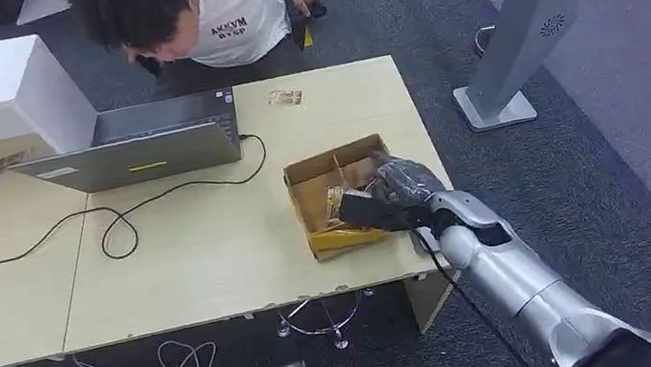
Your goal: Pass the card to the sensor for recognition and then transmit it.
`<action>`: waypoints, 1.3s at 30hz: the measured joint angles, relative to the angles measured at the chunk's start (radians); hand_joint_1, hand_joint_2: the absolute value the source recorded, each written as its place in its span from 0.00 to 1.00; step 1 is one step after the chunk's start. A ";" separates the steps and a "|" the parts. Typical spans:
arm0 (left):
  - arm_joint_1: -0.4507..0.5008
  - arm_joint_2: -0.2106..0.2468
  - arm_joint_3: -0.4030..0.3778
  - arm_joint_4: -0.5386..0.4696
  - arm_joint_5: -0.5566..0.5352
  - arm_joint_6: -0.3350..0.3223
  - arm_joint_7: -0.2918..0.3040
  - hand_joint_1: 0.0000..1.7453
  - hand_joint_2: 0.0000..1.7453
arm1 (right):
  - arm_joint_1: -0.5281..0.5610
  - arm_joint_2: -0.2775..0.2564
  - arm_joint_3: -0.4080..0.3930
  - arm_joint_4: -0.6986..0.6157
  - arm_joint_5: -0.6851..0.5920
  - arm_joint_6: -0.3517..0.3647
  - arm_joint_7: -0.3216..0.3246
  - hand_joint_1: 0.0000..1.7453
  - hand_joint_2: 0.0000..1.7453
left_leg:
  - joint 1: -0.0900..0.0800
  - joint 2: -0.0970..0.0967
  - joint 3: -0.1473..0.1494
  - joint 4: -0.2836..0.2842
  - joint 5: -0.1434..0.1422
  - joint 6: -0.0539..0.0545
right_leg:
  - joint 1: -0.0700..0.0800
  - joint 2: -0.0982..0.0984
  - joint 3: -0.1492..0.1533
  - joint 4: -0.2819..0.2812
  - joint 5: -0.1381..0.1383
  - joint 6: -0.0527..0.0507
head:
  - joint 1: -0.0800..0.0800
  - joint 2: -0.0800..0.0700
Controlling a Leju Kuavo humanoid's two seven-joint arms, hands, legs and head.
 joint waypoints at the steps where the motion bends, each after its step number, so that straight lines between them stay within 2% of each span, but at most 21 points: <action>1: 0.000 0.000 0.000 0.000 0.000 0.003 -0.004 0.00 0.00 | -0.016 0.000 -0.002 -0.001 -0.001 -0.006 -0.009 1.00 1.00 | 0.000 0.000 0.000 0.000 0.000 0.000 | 0.000 0.000 0.000 0.000 0.000 0.000 | 0.000 0.000; 14: 0.003 -0.004 0.000 0.000 -0.037 0.013 -0.044 0.00 0.00 | -0.379 -0.048 -0.083 0.006 -0.005 -0.031 -0.119 1.00 1.00 | 0.000 0.001 -0.001 0.000 0.001 0.000 | 0.000 0.001 -0.002 0.000 0.001 -0.001 | 0.000 0.000; 20: 0.000 -0.005 0.000 0.000 -0.045 0.009 -0.045 0.00 0.00 | -0.482 -0.048 -0.082 0.046 0.018 -0.027 -0.174 1.00 1.00 | 0.000 0.001 -0.001 0.000 0.001 0.000 | 0.000 0.001 -0.002 0.000 0.001 -0.001 | 0.000 0.000; 25: -0.008 -0.005 0.000 0.000 -0.055 -0.008 -0.045 0.00 0.00 | -0.552 -0.005 -0.074 0.167 0.045 -0.021 -0.221 1.00 1.00 | 0.000 0.000 -0.002 0.000 0.001 -0.001 | 0.000 0.000 -0.001 0.001 0.001 -0.001 | 0.000 0.000; 32: -0.022 0.000 -0.001 0.000 -0.072 -0.027 -0.029 0.00 0.00 | -0.631 0.074 -0.046 0.372 0.091 -0.015 -0.236 1.00 1.00 | 0.000 -0.001 -0.002 0.000 0.001 0.000 | 0.000 -0.001 -0.002 0.001 0.001 -0.001 | 0.000 0.000; 37: -0.058 0.040 -0.016 -0.001 -0.110 -0.131 -0.006 0.00 0.00 | -0.687 0.134 -0.024 0.491 0.093 0.023 -0.217 1.00 1.00 | 0.002 -0.001 -0.003 0.000 0.001 -0.001 | 0.002 -0.001 -0.003 0.001 0.001 -0.001 | 0.000 0.000; 39: -0.078 0.061 -0.019 -0.001 -0.111 -0.149 -0.005 0.00 0.00 | -0.709 0.159 -0.017 0.529 0.097 0.033 -0.209 1.00 1.00 | 0.002 -0.001 -0.003 0.000 0.002 -0.002 | 0.002 -0.001 -0.003 0.001 0.001 -0.001 | 0.000 0.000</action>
